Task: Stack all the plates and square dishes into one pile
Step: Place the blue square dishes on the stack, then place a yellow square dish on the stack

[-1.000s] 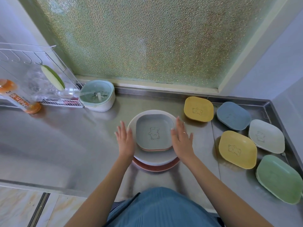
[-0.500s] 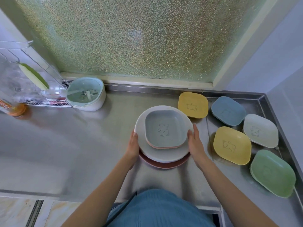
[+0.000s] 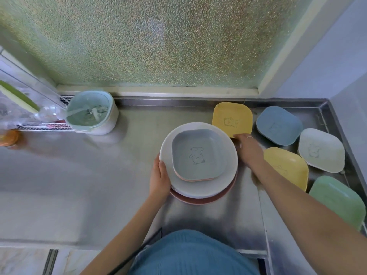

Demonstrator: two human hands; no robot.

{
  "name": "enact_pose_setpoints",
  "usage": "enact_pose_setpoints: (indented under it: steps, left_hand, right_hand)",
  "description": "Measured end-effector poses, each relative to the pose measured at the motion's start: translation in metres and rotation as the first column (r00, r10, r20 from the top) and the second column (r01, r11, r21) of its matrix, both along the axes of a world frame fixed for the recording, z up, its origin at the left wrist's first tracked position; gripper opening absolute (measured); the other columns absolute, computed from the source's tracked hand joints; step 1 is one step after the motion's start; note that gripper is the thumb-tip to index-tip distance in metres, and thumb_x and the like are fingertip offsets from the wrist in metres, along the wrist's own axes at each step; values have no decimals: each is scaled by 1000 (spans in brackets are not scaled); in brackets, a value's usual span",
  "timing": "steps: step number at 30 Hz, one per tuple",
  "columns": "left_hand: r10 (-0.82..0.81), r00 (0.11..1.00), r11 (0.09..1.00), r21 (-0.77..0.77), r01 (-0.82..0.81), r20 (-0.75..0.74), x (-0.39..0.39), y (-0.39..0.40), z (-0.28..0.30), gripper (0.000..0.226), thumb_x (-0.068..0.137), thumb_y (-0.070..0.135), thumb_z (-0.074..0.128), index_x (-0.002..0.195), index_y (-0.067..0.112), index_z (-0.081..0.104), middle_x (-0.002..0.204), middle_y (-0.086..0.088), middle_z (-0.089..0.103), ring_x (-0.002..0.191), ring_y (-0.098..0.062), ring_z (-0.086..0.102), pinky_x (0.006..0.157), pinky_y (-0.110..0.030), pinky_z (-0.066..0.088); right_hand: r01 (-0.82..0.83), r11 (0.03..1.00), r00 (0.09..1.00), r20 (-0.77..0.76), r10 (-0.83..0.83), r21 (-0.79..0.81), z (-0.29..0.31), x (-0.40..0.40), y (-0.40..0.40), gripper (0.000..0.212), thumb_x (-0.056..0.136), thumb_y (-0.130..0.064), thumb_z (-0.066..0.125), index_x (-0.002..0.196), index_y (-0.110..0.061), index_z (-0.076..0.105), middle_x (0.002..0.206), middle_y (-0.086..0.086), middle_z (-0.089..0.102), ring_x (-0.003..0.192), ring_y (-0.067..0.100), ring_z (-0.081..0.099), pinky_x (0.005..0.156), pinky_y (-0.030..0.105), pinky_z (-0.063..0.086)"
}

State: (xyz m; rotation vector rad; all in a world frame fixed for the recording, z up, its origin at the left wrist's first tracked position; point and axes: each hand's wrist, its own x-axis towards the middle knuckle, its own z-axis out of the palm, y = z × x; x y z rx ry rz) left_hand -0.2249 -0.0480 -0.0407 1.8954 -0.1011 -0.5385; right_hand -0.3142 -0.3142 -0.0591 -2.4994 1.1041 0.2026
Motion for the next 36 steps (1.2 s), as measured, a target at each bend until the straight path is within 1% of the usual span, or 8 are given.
enact_pose_setpoints:
  steps: [6, 13, 19, 22, 27, 29, 32, 36]
  left_hand:
    - [15, 1000, 999, 32, -15, -4, -2, -4, 6, 38, 103, 23, 24, 137, 16, 41, 117, 7, 51, 107, -10, 49, 89, -24, 35]
    - [-53, 998, 998, 47, 52, 28, 0, 2, 7, 40, 104, 24, 24, 139, 14, 40, 122, 9, 48, 112, -8, 46, 93, -22, 33]
    - [-86, 996, 994, 73, 87, -5, 4, 4, 8, 41, 104, 25, 25, 139, 12, 40, 124, 8, 48, 113, -10, 46, 95, -23, 32]
    - [-57, 993, 996, 65, 64, -100, 8, 7, 8, 48, 102, 35, 28, 145, 15, 34, 147, 2, 43, 134, -17, 40, 113, -37, 30]
    - [1, 987, 1000, -21, -4, -160, 4, 3, 27, 40, 103, 33, 25, 127, 17, 53, 114, 3, 56, 106, -16, 51, 89, -27, 35]
    - [-13, 984, 999, -54, 3, -178, 4, 1, 30, 47, 99, 44, 27, 130, 17, 51, 122, 2, 58, 114, -18, 53, 97, -31, 38]
    - [-58, 985, 997, -65, 47, -165, 6, -2, 33, 71, 87, 63, 32, 145, 22, 35, 151, -1, 38, 138, -20, 36, 116, -43, 27]
    - [-237, 970, 971, 55, 234, 52, 8, -11, 43, 57, 99, 37, 39, 151, 27, 18, 158, 6, 18, 147, -15, 11, 121, -38, 11]
  right_hand:
    - [86, 990, 991, 109, -74, -111, -5, -3, 3, 27, 94, -12, 39, 94, -9, 66, 91, 11, 54, 77, 23, 49, 66, 31, 39]
    - [244, 969, 812, 552, -190, -26, 34, -7, 19, 21, 93, -6, 48, 99, -2, 68, 102, 17, 63, 93, 29, 57, 78, 27, 39]
    - [54, 996, 652, 758, 15, -67, 74, -23, 80, 13, 87, 3, 55, 88, -2, 67, 90, 3, 58, 81, 11, 51, 73, 11, 37]
    - [-111, 991, 654, 745, 131, -78, 73, -39, 112, 22, 88, -11, 49, 91, -2, 69, 94, 7, 61, 87, 14, 56, 79, 15, 44]
    - [-198, 969, 768, 590, 248, -150, 58, -55, 134, 19, 84, 0, 59, 97, -6, 72, 93, 7, 64, 90, 18, 54, 80, 24, 47]
    - [-197, 967, 793, 554, 253, -160, 57, -55, 136, 18, 84, 0, 63, 98, -8, 72, 92, 5, 65, 91, 20, 56, 80, 27, 46]
    - [-213, 950, 821, 485, 300, -227, 59, -57, 137, 18, 91, -24, 55, 98, -18, 70, 95, -4, 67, 92, 18, 57, 81, 25, 38]
    - [-218, 922, 847, 408, 341, -319, 62, -58, 136, 30, 88, -38, 43, 94, -29, 71, 91, -14, 70, 89, 12, 52, 75, 24, 23]
